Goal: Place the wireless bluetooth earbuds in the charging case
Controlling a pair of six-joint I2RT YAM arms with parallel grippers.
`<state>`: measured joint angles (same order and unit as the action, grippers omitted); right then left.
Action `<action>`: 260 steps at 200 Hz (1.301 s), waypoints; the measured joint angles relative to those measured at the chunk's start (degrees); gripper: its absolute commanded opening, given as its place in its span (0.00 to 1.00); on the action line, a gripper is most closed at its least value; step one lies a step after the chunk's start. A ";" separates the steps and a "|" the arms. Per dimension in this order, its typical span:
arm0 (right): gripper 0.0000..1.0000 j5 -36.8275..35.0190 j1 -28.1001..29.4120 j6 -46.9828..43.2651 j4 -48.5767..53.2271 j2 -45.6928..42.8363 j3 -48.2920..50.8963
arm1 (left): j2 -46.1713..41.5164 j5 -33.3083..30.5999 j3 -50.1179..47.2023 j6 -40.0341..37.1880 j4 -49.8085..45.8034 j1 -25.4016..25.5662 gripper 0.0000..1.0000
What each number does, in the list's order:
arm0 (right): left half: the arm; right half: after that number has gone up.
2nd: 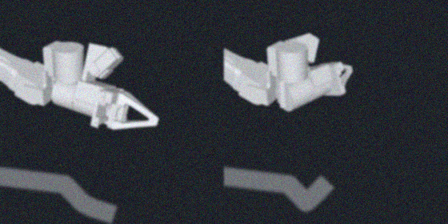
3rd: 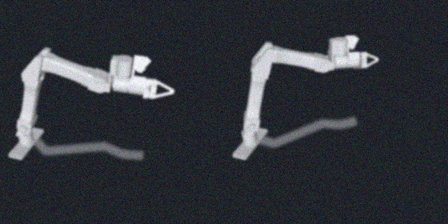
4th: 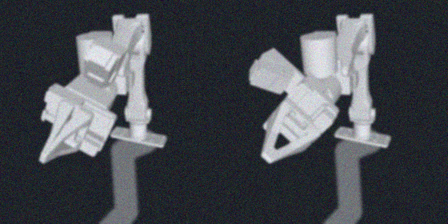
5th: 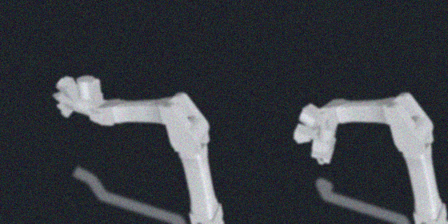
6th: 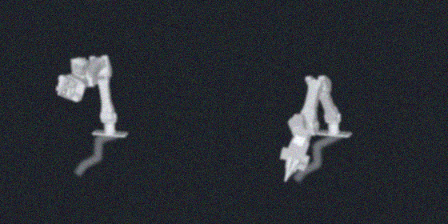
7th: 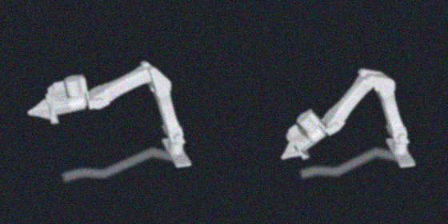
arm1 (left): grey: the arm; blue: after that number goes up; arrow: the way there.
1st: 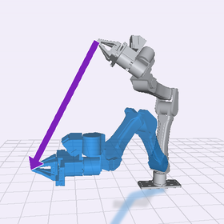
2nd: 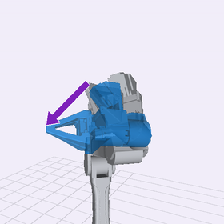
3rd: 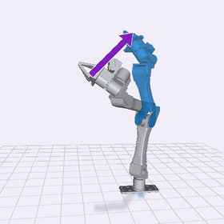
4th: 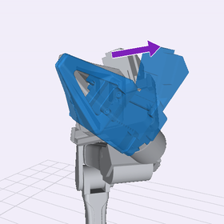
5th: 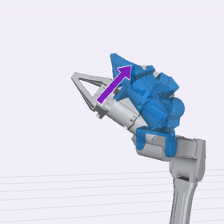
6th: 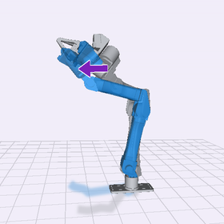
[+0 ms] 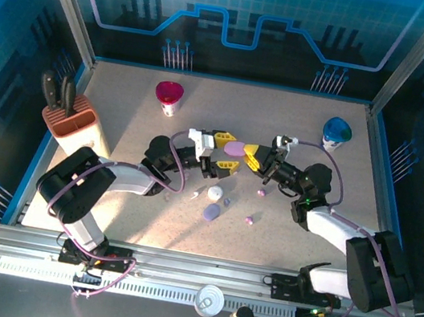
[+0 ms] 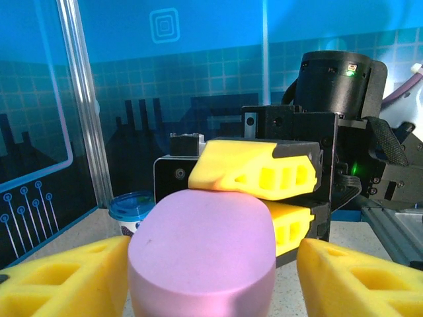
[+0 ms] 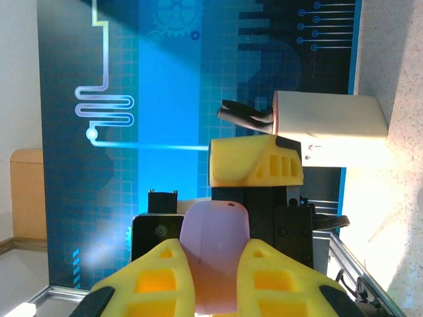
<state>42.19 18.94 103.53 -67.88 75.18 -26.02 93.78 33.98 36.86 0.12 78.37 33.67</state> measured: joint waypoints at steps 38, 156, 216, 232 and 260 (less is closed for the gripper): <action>0.06 -0.15 0.00 0.92 -1.01 0.02 0.00 | 0.00 0.44 0.00 -0.02 0.02 0.00 0.62; 0.07 0.04 -0.26 1.60 -1.22 0.02 0.57 | 1.07 0.90 0.31 -0.09 0.35 -0.07 0.37; 0.70 -0.13 -1.90 -1.64 2.43 -1.64 0.81 | 1.16 1.27 0.28 -0.17 0.20 0.11 0.36; 0.75 0.22 -3.93 -5.81 7.50 -4.39 0.76 | 1.16 1.31 0.26 -0.04 0.20 0.09 0.37; 0.80 0.20 -7.17 -20.70 25.44 -12.50 -1.64 | 1.14 2.14 -0.57 0.68 0.22 -0.20 0.37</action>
<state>42.39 11.77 82.83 -42.44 62.67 -27.66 94.91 36.12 36.29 0.80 78.59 33.47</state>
